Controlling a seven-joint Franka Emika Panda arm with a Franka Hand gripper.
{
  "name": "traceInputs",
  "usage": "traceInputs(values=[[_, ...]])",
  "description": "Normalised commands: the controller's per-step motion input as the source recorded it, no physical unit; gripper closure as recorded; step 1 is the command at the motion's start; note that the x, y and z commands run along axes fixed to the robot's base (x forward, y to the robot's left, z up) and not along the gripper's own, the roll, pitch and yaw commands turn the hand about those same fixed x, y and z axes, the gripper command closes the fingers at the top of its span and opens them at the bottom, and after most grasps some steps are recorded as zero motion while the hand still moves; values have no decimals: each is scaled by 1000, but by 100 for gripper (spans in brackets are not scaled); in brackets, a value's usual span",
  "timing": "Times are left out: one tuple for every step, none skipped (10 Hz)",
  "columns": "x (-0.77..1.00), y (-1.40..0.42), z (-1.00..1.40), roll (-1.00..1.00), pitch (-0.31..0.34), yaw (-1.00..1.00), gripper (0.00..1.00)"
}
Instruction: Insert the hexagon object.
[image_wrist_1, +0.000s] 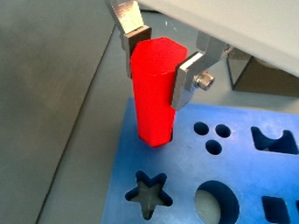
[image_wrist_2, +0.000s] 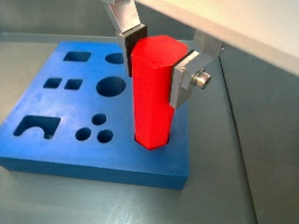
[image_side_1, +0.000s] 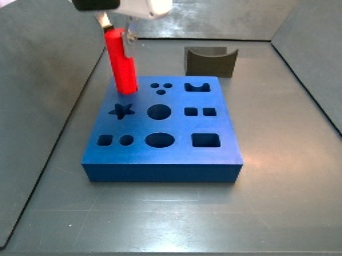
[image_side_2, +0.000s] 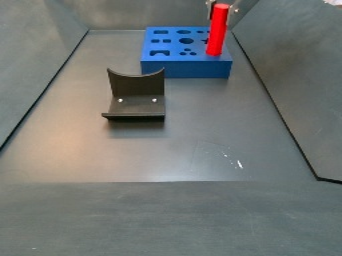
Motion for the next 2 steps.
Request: traceInputs(values=[[0, 0, 0, -4, -20, 0, 100], [0, 0, 0, 0, 0, 0, 100]])
